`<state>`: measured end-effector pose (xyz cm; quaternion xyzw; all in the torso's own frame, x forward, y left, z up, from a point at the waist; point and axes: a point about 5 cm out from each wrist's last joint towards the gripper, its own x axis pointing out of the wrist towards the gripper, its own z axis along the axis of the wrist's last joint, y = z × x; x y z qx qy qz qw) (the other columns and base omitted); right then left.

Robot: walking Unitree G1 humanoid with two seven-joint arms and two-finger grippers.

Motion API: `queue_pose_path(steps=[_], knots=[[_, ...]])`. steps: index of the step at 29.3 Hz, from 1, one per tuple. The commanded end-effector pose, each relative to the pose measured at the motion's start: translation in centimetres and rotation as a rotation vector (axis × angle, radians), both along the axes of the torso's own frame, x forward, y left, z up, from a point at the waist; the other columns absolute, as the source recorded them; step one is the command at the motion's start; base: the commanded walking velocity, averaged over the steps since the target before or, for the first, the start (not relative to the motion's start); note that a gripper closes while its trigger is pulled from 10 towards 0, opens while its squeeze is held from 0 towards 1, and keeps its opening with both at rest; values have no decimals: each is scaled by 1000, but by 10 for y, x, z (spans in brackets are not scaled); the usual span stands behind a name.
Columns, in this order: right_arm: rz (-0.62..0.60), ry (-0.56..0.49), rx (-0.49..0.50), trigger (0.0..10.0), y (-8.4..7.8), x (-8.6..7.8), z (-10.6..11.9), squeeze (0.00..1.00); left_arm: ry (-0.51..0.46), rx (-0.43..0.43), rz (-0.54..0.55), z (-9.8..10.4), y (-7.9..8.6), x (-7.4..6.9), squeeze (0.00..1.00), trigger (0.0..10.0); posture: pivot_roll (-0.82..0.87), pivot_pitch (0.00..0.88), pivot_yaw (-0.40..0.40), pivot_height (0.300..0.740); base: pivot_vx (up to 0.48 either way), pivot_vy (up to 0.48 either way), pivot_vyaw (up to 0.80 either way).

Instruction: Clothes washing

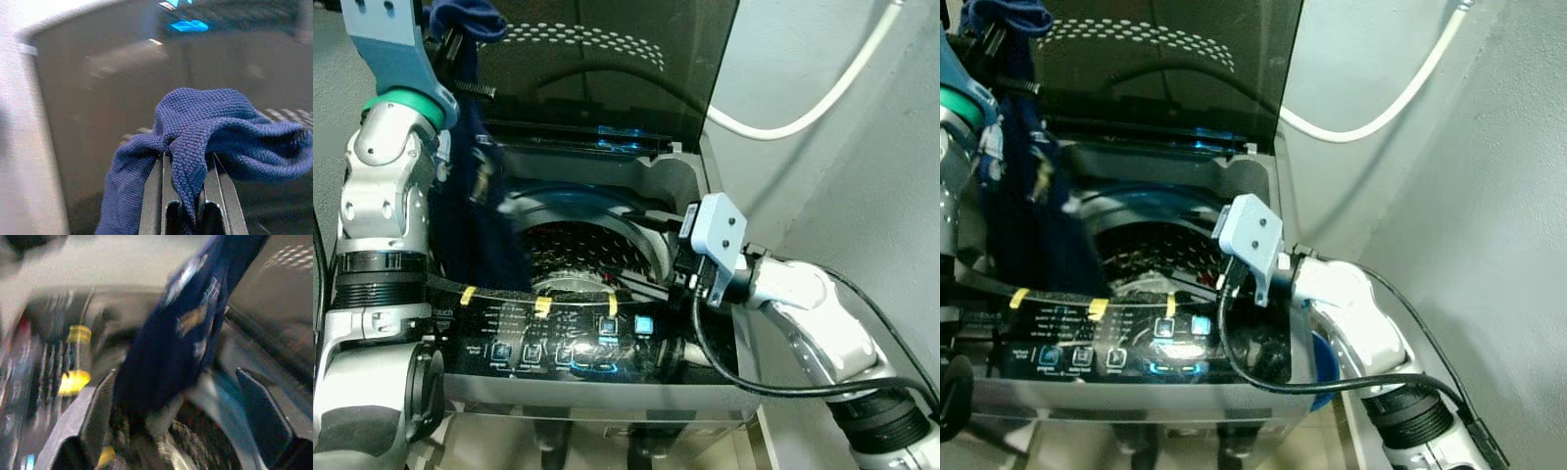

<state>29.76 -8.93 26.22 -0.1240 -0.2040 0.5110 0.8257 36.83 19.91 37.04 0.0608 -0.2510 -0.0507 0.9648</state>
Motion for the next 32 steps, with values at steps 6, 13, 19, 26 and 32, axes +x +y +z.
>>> queue_pose_path(steps=[6, 13, 19, 26, 32], knots=[[-49, 3, 273, 10000, -25, -1, 33, 0, 177, -24, -163, -25, -20, 3, 0, 10000, 39, 60, 6, 740, 0, 0, 0], [-375, -8, 545, 10000, -58, 18, 47, 0, 306, -39, -285, -57, -39, -4, 0, 10000, 39, 60, 2, 740, 0, 0, 0], [-781, 7, 654, 10000, -77, 29, 24, 0, 360, -29, -269, -90, -47, -12, 1000, 10000, 40, 70, 4, 740, 0, 0, 0], [-802, 29, 646, 10000, -73, 28, 18, 0, 374, -39, -258, -95, -45, -14, 1000, 10000, 41, 72, 6, 740, 0, 0, 0], [-818, 44, 654, 10000, -71, 29, 17, 0, 399, -53, -265, -97, -47, -20, 1000, 10000, 44, 74, 2, 740, 0, 0, 0]])
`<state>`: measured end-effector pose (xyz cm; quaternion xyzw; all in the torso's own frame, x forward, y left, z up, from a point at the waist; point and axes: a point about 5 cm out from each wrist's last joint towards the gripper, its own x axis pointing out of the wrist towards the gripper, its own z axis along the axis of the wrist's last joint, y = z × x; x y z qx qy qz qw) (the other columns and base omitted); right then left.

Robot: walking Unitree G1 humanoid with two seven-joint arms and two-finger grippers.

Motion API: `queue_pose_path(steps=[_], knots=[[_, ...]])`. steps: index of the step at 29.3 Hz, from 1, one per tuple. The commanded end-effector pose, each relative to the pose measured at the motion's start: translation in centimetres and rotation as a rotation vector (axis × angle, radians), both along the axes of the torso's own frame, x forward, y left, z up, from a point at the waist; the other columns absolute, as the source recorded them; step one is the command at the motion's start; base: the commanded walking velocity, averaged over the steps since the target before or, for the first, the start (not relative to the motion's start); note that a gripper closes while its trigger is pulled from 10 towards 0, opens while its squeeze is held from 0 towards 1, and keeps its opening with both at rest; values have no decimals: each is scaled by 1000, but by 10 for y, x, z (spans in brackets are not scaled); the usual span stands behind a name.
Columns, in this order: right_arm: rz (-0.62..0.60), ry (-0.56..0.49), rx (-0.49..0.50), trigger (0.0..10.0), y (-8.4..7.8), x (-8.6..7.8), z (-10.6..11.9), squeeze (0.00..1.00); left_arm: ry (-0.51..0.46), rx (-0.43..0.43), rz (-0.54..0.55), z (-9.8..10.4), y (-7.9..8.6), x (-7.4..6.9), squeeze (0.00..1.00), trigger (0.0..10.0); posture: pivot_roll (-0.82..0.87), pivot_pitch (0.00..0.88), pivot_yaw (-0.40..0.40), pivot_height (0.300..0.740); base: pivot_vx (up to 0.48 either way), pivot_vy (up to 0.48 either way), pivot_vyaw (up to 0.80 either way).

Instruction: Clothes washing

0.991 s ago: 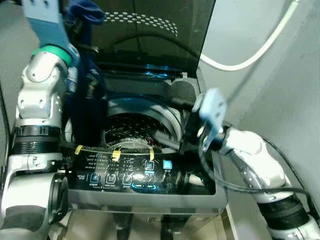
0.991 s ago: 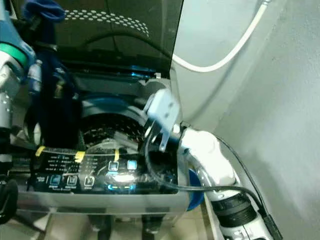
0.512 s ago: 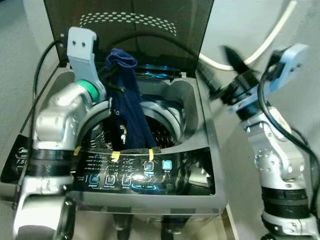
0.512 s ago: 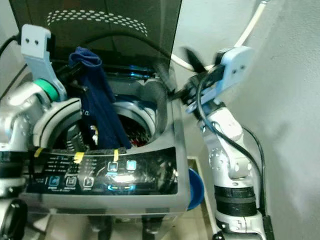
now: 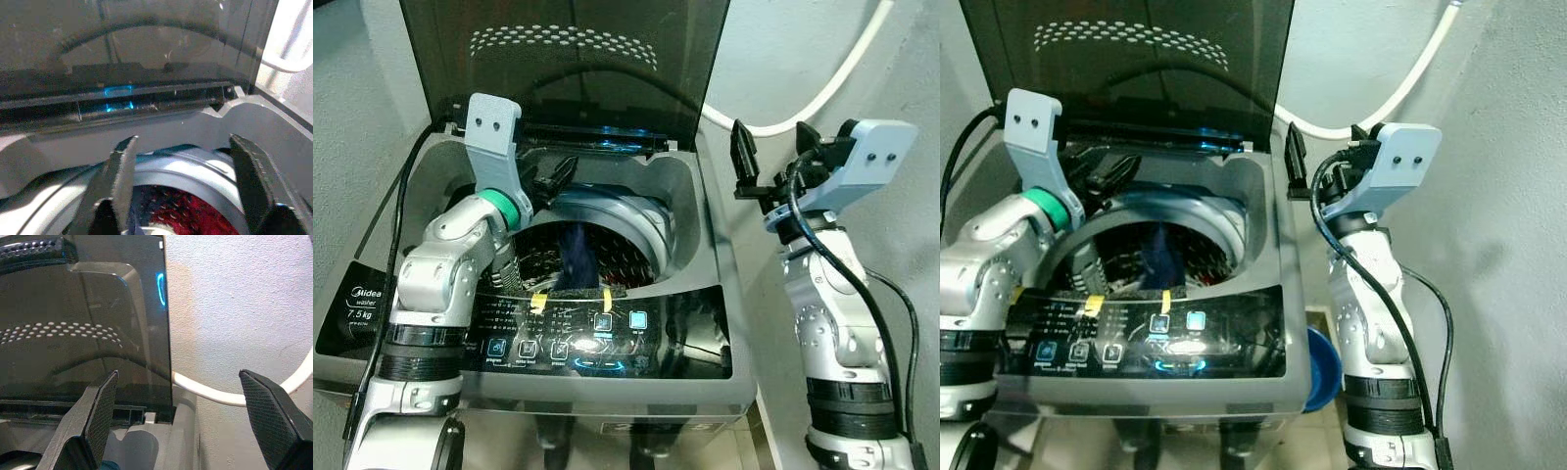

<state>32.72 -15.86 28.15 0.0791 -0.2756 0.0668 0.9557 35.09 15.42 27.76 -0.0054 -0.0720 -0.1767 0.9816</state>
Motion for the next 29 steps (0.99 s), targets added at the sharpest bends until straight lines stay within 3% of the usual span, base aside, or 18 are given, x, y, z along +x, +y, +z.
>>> queue_pose_path(steps=[1, 5, 9, 11, 12, 13, 14, 16, 22, 29], knots=[[-22, 13, 10, 10000, -1, 0, -3, 0, 20, 0, -18, -4, -4, -4, 1000, 10000, 44, 74, 2, 740, 0, 0, 0], [-37, 13, 12, 10000, 1, 0, -4, 0, 9, 11, -25, -5, -6, -7, 1000, 10000, 44, 74, 2, 740, 0, 0, 0], [-48, 16, 11, 10000, 2, 0, -5, 0, -77, 74, -30, 3, -11, -15, 1000, 10000, 44, 74, 2, 740, 0, 0, 0], [-50, 17, 9, 10000, 2, 0, -6, 0, -150, 146, -4, 8, -13, -20, 1000, 10000, 44, 74, 2, 740, 0, 0, 0], [-50, 18, 7, 10000, 2, -1, -6, 0, -190, 179, 1, 11, -15, -23, 600, 10000, 44, 74, 2, 740, 0, 0, 0], [-50, 18, 7, 10000, 2, -1, -6, 0, -190, 179, 1, 11, -15, -23, 600, 10000, 44, 74, 2, 740, 0, 0, 0], [-51, 20, 5, 10000, 2, -1, -7, 0, -229, 206, 11, 12, -18, -28, 0, 10000, 44, 74, 2, 740, 0, 0, 0], [-51, 21, 3, 10000, 2, -1, -7, 0, -250, 219, 16, 13, -19, -31, 0, 10000, 44, 74, 2, 740, 0, 0, 0], [-62, 29, -23, 10000, 3, -4, -13, 0, -268, 145, 75, 2, -14, -44, 0, 10000, 53, 65, -3, 740, 0, 0, 0], [-85, 59, -92, 10000, 4, -13, -30, 0, -238, 165, 86, -34, -12, -72, 0, 10000, 56, 54, -20, 740, 0, 0, 0]])
